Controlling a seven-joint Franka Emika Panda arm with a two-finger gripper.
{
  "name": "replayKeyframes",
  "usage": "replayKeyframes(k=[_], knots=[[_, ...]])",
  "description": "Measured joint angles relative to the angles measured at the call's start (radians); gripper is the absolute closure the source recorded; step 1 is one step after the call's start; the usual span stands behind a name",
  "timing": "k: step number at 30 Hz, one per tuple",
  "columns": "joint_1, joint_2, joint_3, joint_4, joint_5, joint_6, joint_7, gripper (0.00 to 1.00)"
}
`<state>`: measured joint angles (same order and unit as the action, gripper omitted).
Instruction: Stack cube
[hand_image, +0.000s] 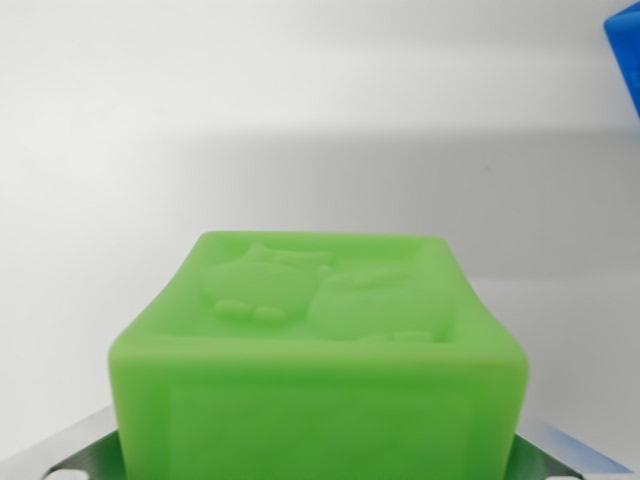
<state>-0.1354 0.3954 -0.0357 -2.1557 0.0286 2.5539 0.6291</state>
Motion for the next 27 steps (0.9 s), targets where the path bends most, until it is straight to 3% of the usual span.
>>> replayKeyframes(k=[27], knots=[[-0.071,0.057,0.000,0.133,0.000,-0.077,-0.246,1.00]])
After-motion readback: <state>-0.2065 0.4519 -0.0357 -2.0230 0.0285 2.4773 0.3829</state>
